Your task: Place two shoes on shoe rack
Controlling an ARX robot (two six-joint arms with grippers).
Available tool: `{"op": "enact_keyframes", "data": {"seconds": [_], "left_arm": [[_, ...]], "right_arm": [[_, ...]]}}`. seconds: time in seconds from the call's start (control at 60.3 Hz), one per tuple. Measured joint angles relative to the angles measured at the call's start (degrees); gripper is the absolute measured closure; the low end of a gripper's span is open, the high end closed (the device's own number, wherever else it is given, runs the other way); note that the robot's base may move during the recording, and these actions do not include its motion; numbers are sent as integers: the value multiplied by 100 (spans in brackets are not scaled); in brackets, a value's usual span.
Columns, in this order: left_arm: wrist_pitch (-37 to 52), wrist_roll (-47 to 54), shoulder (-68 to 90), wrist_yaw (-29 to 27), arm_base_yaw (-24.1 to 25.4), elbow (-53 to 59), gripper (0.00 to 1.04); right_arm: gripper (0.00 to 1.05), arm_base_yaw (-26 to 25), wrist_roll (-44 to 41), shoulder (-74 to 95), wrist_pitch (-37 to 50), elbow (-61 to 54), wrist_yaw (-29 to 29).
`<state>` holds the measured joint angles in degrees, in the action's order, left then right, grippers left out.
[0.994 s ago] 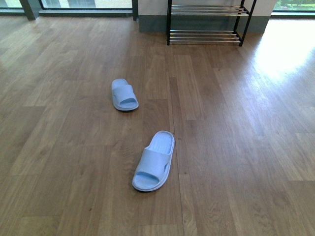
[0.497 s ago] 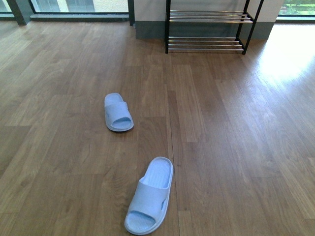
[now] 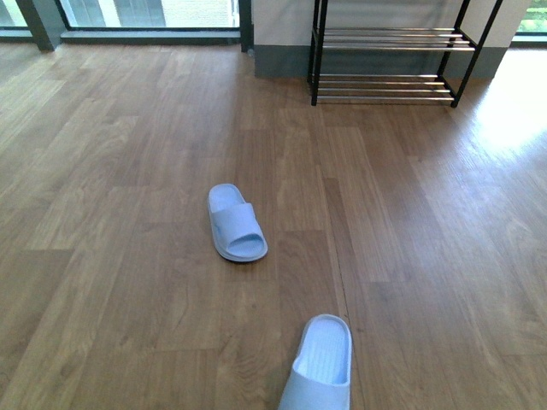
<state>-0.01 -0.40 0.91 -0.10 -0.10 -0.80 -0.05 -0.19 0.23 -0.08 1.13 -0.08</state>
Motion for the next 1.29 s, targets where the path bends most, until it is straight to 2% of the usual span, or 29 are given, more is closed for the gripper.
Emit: {"op": "enact_keyframes", "data": {"seconds": [1.227,1.293], "left_arm": [[0,0,0,11,0,0,9],[0,0,0,11,0,0,9]], "right_arm": [[9,0,0,0,0,0,15],[9,66,-264,-28,348,-15,264]]}}
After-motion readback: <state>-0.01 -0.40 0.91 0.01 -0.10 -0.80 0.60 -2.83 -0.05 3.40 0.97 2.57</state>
